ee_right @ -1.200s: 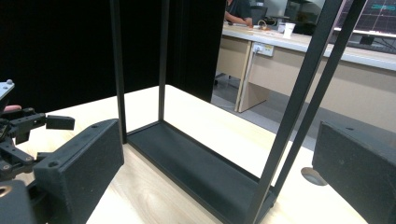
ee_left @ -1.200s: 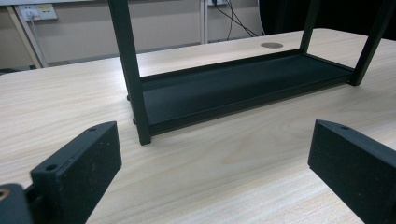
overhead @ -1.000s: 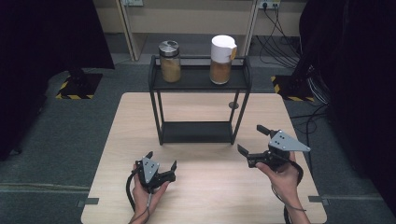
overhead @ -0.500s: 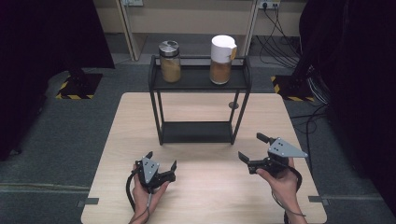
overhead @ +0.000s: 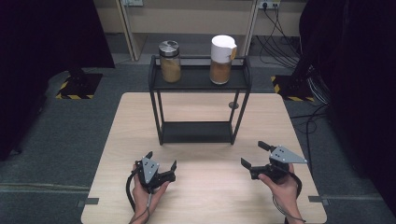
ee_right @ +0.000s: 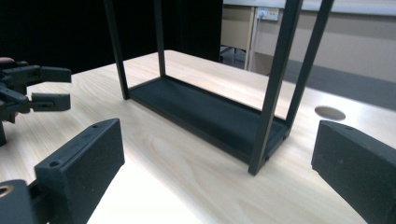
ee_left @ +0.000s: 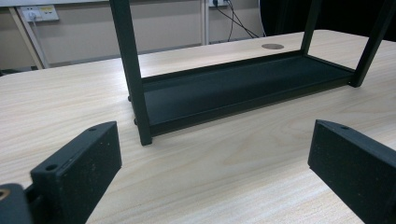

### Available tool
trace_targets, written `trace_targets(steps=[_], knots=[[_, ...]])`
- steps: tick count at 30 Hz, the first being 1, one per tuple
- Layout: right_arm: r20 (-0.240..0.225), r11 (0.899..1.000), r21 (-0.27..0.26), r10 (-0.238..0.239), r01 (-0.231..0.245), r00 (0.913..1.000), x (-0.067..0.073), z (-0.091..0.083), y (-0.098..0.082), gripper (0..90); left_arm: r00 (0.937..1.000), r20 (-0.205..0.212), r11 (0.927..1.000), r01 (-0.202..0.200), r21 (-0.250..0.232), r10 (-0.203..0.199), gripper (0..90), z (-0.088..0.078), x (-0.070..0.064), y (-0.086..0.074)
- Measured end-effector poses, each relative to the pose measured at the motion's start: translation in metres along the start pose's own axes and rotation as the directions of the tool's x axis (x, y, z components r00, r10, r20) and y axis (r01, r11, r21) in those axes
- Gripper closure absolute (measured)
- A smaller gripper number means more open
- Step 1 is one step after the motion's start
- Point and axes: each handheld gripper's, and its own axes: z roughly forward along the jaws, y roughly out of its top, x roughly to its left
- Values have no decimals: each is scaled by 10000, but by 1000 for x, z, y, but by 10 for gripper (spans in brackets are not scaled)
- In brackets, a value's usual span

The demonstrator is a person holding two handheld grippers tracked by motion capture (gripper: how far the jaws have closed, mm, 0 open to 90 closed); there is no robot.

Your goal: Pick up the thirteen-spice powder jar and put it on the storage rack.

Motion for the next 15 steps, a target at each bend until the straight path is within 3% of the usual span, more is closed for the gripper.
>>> trace_targets(steps=[15], knots=[[231,9975,240,658,-664,9976,-2,-5,-39,30,10000,-8,10000,14,0,-14,21,0,0,0]])
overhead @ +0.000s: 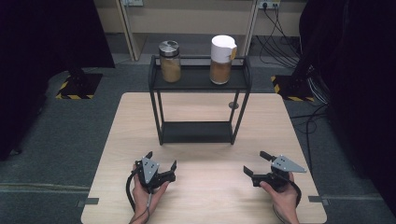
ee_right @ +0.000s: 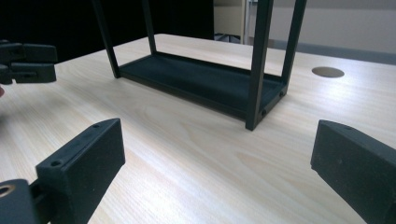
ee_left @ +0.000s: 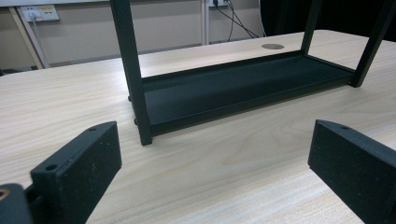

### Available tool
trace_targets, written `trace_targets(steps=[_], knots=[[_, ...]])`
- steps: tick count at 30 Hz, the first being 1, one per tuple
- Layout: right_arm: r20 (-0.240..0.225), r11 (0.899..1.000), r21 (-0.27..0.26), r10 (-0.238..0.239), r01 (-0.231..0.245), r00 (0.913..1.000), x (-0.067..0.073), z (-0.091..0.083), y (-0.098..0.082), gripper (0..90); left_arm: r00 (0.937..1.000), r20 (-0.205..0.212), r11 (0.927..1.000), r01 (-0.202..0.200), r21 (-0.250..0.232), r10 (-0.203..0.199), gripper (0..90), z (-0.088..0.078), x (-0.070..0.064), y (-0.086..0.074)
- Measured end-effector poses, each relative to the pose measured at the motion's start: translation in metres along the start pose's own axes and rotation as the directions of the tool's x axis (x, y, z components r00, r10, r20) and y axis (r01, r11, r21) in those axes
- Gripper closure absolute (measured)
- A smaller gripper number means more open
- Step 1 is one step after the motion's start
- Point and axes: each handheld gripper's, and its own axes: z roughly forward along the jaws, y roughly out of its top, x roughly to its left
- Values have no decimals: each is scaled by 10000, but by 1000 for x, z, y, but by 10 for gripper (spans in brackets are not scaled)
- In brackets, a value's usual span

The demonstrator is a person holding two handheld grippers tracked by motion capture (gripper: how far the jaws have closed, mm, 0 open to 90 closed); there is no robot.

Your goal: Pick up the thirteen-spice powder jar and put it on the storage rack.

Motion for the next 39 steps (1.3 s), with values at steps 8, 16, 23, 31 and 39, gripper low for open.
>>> trace_targets(steps=[8,16,23,31,39], knots=[[12,9999,-26,156,-156,9999,0,-3,-7,31,10000,0,10000,-6,-11,6,20,0,0,0],[112,9997,118,233,-234,9997,1,-2,-12,31,10000,13,10000,-10,-3,10,20,0,0,0],[71,9993,226,312,-314,9995,1,0,-16,31,10000,25,10000,-18,8,18,21,0,0,0],[105,9991,158,394,-396,9992,1,-1,-20,37,10000,26,10000,-41,5,41,21,0,0,0],[96,9992,193,361,-363,9993,2,-1,-19,37,10000,33,10000,-45,27,45,20,0,0,0]])
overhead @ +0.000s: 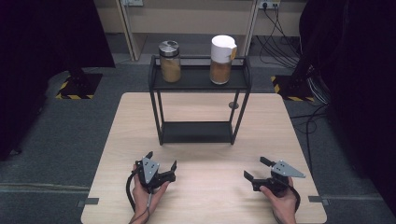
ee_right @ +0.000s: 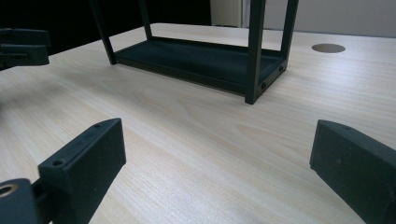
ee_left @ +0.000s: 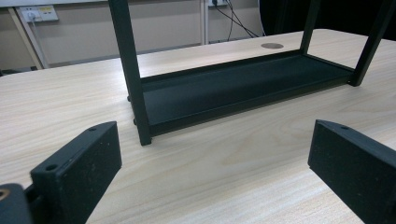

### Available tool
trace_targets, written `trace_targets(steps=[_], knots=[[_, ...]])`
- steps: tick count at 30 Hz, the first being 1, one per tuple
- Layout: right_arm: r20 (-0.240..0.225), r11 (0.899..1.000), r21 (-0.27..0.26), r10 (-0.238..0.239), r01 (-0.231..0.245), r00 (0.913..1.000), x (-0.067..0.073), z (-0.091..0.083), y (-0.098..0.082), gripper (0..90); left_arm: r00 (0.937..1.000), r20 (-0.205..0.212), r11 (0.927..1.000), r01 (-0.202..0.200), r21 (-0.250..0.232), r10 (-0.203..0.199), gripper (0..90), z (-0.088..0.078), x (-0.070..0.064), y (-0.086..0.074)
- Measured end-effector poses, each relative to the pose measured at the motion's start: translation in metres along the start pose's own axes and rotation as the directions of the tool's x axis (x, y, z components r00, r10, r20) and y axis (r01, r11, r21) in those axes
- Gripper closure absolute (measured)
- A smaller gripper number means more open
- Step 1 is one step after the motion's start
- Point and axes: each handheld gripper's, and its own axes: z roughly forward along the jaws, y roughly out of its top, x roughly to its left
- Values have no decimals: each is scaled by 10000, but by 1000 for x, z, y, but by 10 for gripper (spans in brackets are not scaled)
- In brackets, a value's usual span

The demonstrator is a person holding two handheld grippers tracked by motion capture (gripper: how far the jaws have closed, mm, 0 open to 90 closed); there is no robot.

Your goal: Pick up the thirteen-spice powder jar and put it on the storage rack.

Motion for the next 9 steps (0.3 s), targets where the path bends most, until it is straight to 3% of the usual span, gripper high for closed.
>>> trace_targets(steps=[9], knots=[[6,10000,-56,60,-60,10000,0,-1,-1,33,10000,7,10000,0,52,0,21,0,0,1]])
